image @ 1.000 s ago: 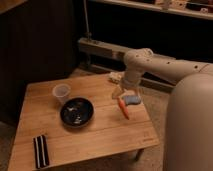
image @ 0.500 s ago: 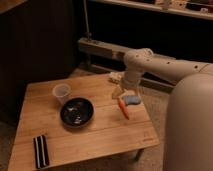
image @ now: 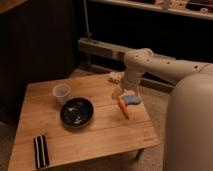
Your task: Pick up the ceramic bowl
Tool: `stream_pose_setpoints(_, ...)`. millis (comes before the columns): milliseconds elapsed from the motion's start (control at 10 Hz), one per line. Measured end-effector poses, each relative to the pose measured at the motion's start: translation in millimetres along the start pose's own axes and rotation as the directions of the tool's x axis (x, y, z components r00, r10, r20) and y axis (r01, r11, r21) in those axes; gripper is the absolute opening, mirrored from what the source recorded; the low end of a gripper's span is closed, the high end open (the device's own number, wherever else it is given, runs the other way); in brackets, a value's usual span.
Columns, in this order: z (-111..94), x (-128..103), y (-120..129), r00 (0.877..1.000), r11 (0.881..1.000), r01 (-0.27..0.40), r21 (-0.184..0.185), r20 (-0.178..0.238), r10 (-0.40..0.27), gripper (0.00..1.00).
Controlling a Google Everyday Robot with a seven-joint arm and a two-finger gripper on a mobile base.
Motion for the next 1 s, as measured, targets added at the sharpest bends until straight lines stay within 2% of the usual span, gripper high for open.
stream_pose_setpoints(200,-3.3,6.5,31.3,0.995,0.995,0.096,-0.005,0.042,-0.096,0.8)
stream_pose_setpoints(400,-3.5,21.5,73.4,0.981,0.985,0.173,-0.012,0.091,-0.172,0.8)
stream_pose_setpoints(600,-1.4,25.3,125.6,0.964,0.971,0.238,-0.025,0.131,-0.232,0.8)
stream_pose_setpoints(1000,-1.4,25.2,125.8,0.962,0.97,0.242,-0.019,0.134,-0.237,0.8)
